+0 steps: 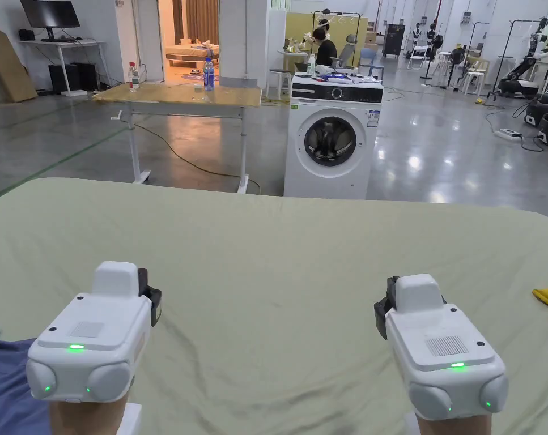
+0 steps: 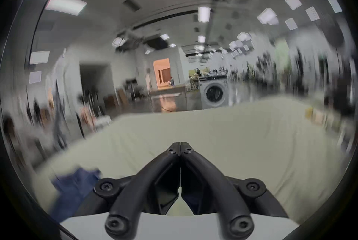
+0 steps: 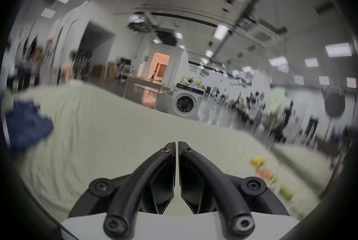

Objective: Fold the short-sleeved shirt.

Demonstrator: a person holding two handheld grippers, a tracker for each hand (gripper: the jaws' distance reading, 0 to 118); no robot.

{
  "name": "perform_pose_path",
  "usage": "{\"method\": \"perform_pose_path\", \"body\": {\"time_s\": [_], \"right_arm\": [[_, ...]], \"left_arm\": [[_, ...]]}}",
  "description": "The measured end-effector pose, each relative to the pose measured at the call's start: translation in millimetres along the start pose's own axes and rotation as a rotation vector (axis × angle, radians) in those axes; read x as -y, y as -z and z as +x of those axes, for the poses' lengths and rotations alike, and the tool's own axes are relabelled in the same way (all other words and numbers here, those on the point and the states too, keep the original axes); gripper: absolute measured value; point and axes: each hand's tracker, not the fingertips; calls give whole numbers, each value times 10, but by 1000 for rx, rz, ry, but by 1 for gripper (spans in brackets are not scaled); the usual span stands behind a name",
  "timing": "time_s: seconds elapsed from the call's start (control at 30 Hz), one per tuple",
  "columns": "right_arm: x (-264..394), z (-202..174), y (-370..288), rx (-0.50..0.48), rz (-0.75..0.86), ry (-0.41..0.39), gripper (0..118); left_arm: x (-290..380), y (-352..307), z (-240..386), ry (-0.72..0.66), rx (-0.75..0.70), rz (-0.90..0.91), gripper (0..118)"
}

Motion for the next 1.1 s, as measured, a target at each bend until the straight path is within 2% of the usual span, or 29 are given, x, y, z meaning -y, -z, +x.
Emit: {"method": "perform_pose_path", "body": {"time_s": [0.07,0.1,0.13,0.2,0.33,0.47,0.57,0.67,0.83,0.9,0.97,1.03,1.07,1.1], "right_arm": [[34,61,-4,19,-14,177,2],[54,88,-12,34,-14,243,2],[86,87,-9,63,-16,262,2],[94,86,-15,98,-6,238,2],[96,78,-1,70,-8,207,2],[79,8,-20,59,10,144,2],[89,-85,-45,31,22,93,2],[117,-157,-43,7,18,66,2],[204,-258,-9,-25,3,38,2],[244,-284,13,-37,-11,44,2],[291,-301,30,-42,-24,45,2],[332,-323,32,-44,-31,40,2],[337,-327,13,-45,-32,33,2],[350,-334,6,-44,-33,26,2]], "left_arm": [[85,108,-127,-129,-1,13,0],[98,111,-145,-147,-5,21,0],[101,109,-157,-155,-4,32,0],[88,91,-99,-111,-9,47,0],[46,34,-63,-1,11,71,0],[22,-29,-131,50,31,60,0],[13,-53,-297,96,3,-5,0],[54,-126,-657,46,65,-115,0],[162,-159,-1352,69,-22,-303,0],[190,-204,-1581,36,-49,-393,1],[254,-167,-1859,-10,-55,-489,8],[312,-156,-2091,-44,-52,-567,27],[361,-140,-2194,-45,-81,-604,40],[410,-118,-2278,-39,-105,-636,59]]}}
